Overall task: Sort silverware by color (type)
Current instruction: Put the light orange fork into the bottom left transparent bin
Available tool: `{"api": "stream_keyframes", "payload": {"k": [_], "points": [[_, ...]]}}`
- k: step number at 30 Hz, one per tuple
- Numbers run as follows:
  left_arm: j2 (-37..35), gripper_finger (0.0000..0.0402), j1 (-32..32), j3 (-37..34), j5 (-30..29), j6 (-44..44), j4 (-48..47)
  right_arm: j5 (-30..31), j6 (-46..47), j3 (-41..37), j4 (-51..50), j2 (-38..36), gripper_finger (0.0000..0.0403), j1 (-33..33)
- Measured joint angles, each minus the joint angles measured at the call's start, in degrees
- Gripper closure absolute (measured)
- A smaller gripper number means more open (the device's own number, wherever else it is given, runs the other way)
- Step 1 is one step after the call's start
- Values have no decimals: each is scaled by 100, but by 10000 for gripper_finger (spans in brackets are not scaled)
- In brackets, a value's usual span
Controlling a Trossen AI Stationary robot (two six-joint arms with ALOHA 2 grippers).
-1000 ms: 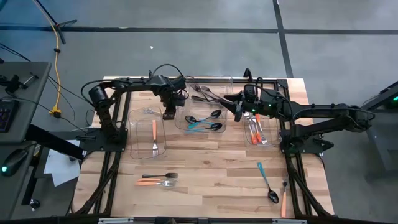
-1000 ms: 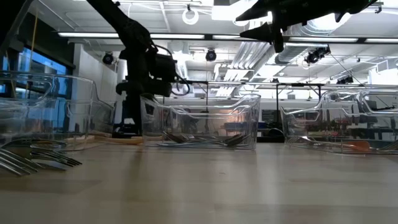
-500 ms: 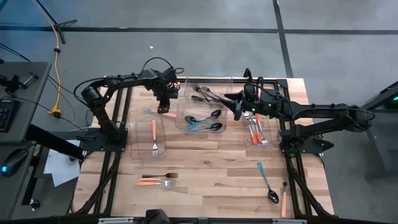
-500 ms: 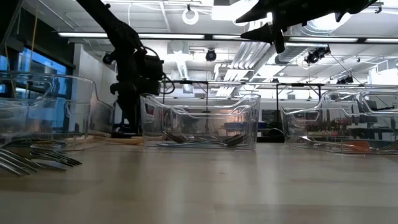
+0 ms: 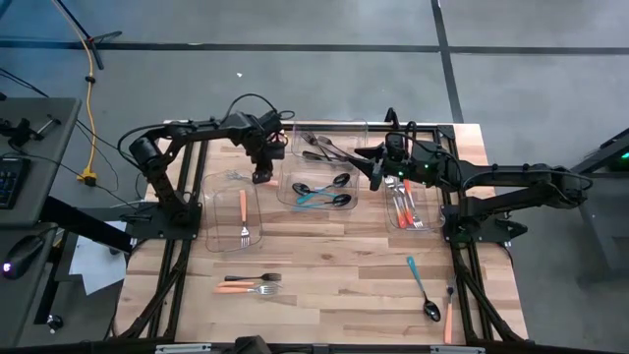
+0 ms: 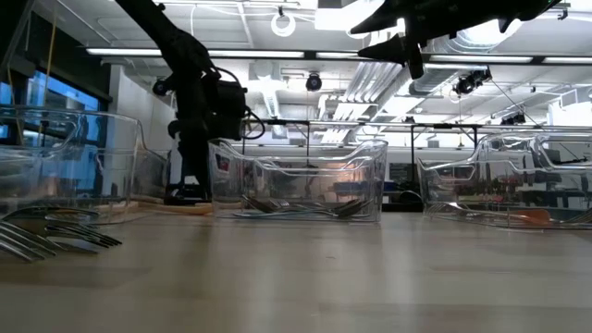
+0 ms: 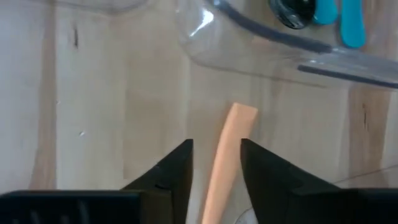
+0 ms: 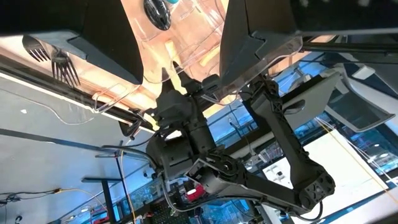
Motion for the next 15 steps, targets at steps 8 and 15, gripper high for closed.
{"api": "stream_keyframes", "payload": {"k": [8, 15], "points": [[28, 392, -46, 5, 377, -46, -31, -1, 1, 0, 0, 0, 206, -1], [27, 401, 9, 5, 369, -836, 111, -2, 0, 0, -4, 0, 206, 0]]}}
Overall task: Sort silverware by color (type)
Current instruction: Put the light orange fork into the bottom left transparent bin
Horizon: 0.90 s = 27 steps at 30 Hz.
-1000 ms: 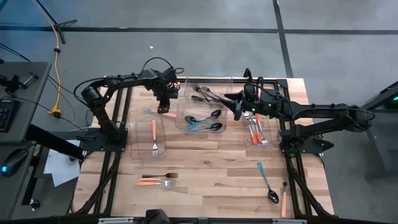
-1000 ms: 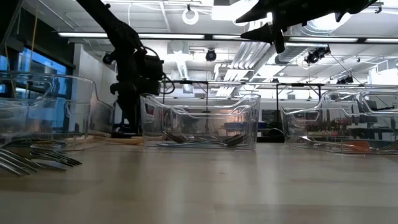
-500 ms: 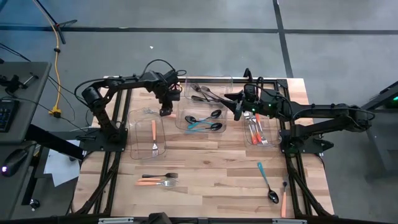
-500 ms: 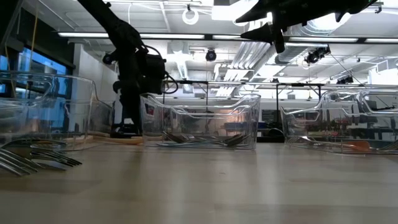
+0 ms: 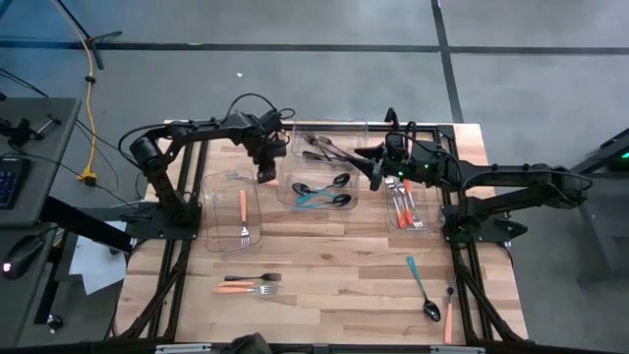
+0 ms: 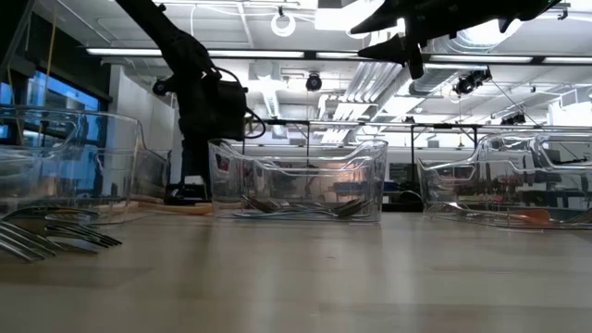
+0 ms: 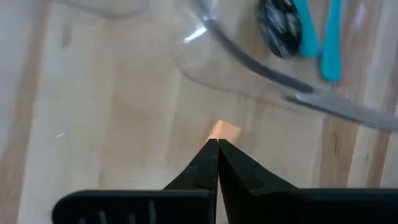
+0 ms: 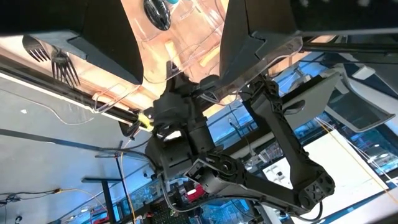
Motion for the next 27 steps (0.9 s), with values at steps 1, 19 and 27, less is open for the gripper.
{"api": "stream_keyframes", "payload": {"k": [1, 19, 27], "points": [[0, 401, 39, 0, 0, -138, 55, 0, 0, 0, -2, 0, 206, 0], [-11, 401, 137, 0, 279, -1687, 304, 0, 162, 0, -140, 0, 206, 0], [-11, 401, -332, 0, 253, -1847, 98, -2, 160, 0, -143, 0, 206, -2]]}}
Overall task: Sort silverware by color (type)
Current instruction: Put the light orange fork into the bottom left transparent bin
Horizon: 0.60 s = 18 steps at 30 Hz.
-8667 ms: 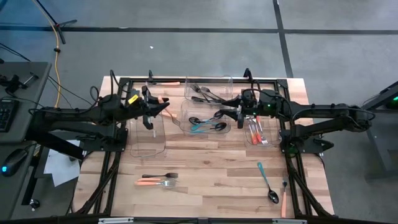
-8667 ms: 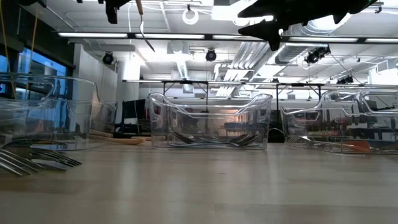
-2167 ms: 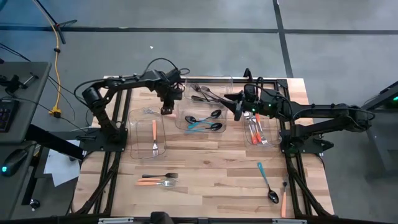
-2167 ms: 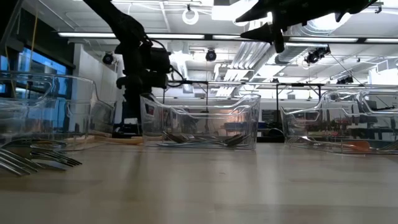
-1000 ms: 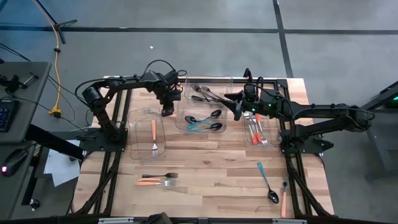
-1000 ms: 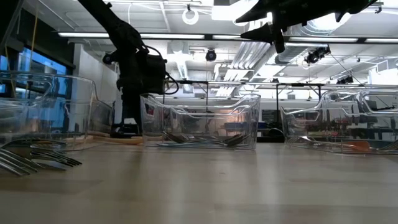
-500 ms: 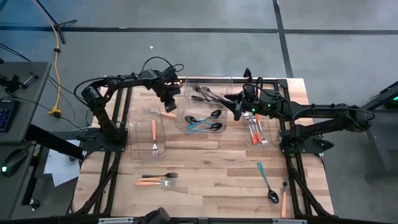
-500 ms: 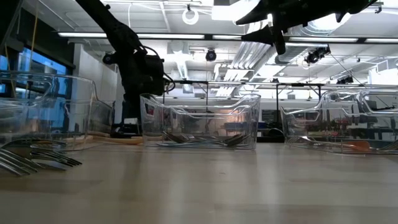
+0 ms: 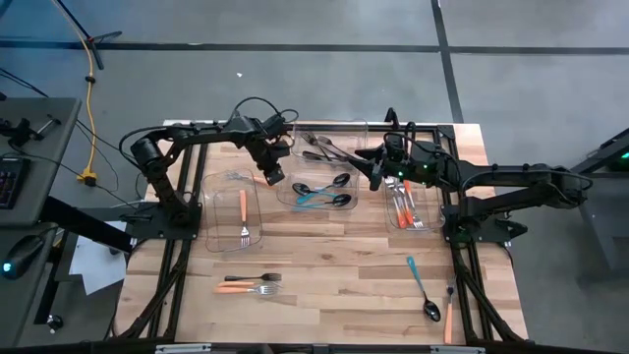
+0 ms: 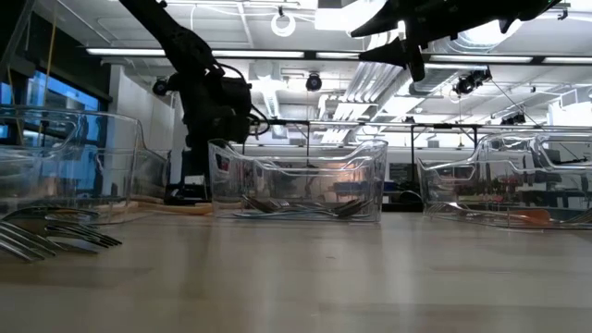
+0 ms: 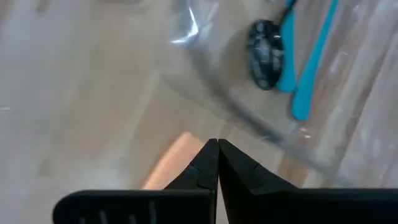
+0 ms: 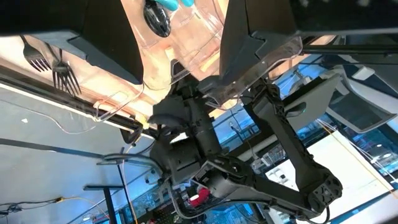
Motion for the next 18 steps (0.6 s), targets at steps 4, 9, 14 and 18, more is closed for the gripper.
{"api": "stream_keyframes", "payload": {"k": [4, 9, 14, 18], "points": [[0, 401, -231, 0, -15, -118, 71, 0, -7, 0, -30, 0, 206, 2], [2, 401, -442, 0, -7, -369, 298, 0, -9, 0, -130, 0, 206, 1], [-6, 401, -463, 4, -58, -372, 389, 0, -10, 0, -268, 0, 206, 1], [-233, 401, -62, 4, -185, -116, 196, 0, -10, 0, -355, 0, 206, 1]]}}
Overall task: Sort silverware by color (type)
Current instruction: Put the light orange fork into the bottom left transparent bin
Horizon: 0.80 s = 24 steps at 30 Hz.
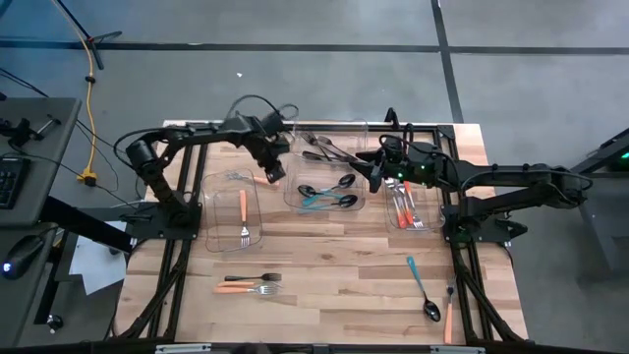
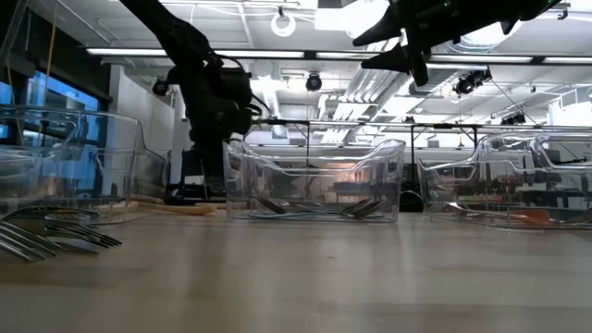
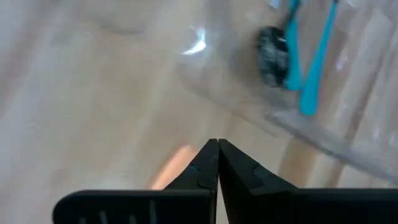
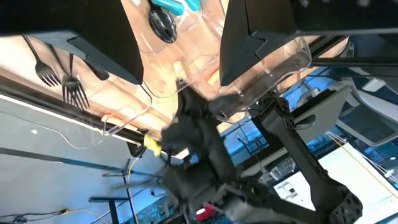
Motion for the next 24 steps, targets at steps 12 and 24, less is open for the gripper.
{"api": "stream_keyframes", "payload": {"k": [12, 24], "points": [[275, 401, 660, 4, -263, -266, -21, 59, 2, 0, -13, 0, 206, 1], [450, 401, 568, 2, -495, -1496, -210, 61, 4, 0, -8, 138, 206, 1]]}}
